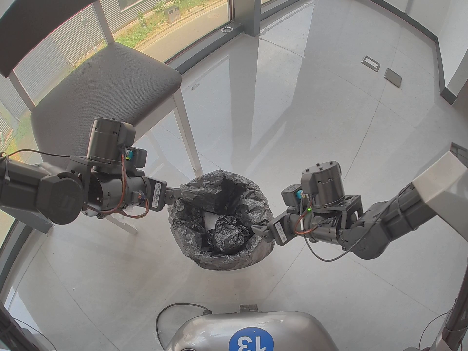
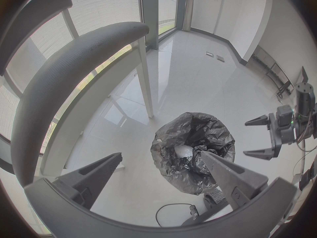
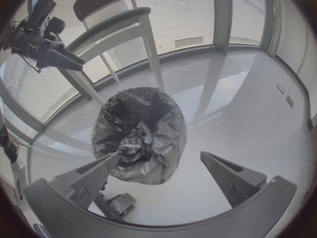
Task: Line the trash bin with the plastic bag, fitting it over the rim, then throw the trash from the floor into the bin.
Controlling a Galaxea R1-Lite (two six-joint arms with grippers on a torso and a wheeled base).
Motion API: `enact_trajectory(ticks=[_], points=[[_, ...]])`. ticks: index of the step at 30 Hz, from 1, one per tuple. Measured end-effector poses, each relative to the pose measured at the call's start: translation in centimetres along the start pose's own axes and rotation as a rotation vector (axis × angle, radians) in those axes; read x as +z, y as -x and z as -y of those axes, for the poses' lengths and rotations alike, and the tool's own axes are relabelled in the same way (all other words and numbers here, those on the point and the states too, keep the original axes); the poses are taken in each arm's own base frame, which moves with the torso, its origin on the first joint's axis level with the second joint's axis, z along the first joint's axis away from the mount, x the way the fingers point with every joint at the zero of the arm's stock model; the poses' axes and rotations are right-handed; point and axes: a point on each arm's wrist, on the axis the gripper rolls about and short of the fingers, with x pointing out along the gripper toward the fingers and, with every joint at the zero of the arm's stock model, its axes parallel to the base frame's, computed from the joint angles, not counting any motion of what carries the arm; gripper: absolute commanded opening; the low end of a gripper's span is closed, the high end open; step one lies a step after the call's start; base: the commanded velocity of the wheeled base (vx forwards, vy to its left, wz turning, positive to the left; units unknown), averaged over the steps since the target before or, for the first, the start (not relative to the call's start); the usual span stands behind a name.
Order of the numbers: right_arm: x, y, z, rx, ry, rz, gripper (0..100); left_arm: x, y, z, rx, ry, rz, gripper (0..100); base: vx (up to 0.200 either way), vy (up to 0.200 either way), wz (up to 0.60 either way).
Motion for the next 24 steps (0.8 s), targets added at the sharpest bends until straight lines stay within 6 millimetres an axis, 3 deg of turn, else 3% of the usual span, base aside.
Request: enact_trajectory(ticks=[8,13,24], points=[[-0.7,4.4,1.4,-0.093,-0.004,-0.020,100,-2.0,1.6,0.3,0.101,0.016,-0.043,100,0.000,0.000,0.00],[-0.7,8.0,4.5,-0.205,-0.044,0.000,100,-3.0,3.9,0.1,0.144,0.043,-0.050,100,0.000,0.000,0.00],[-2.4,17.0,9.9,-0.439,-0.159,0.069,100,-2.9,10.3,-4.2,0.343,0.148,0.020,100,0.000,0.000,0.00]])
